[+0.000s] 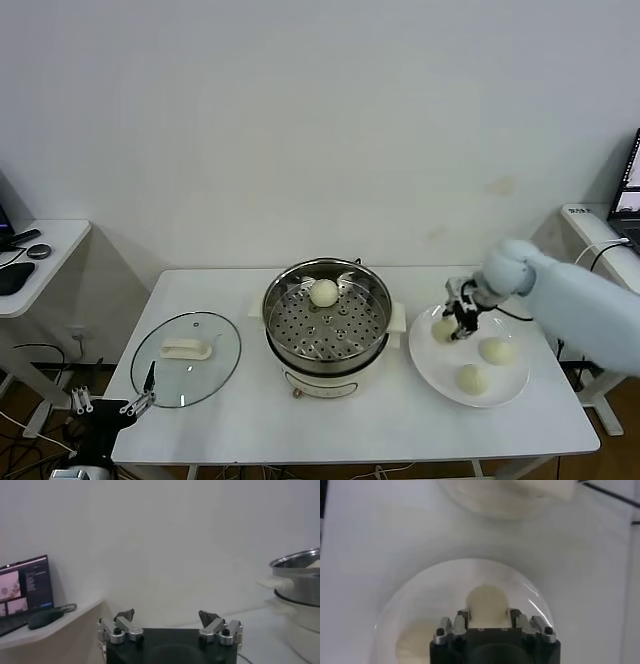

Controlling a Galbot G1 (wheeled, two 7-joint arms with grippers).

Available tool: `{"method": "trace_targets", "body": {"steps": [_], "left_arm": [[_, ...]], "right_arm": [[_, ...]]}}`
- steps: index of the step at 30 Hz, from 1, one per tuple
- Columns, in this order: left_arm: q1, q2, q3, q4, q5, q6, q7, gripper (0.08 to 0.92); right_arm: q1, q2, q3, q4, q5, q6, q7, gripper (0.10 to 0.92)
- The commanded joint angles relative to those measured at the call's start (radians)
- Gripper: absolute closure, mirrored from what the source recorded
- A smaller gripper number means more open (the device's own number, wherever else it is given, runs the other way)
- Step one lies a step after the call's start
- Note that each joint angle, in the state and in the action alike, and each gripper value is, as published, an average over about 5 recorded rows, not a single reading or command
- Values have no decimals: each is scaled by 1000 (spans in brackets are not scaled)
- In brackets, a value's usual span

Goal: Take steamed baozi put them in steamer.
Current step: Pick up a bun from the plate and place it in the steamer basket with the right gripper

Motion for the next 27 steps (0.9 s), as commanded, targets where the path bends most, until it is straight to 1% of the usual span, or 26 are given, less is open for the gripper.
{"method": "trace_targets", "body": {"steps": [1, 6, 11, 15, 20, 27], "left_arm": [[-3, 2, 9, -3, 0, 3, 0, 177], [-9, 9, 22, -17, 2, 14, 0, 177], [-15, 18, 17, -7, 3, 12, -1, 177], [-11, 20, 4, -13, 5, 10, -1, 177], [-7, 19, -2, -20, 8, 12, 0, 177], [-10, 10, -9, -15, 10, 11, 0, 177]], "right_arm": [[342, -50, -207, 122, 196, -41, -14, 542], [606, 114, -393, 171, 350, -131, 16, 567], [599, 264, -405, 184, 483, -225, 86, 579], [496, 374, -382, 149, 529, -291, 138, 576], [392, 513, -363, 50, 558, -346, 194, 575], [293, 635, -361, -66, 560, -395, 236, 575]]}}
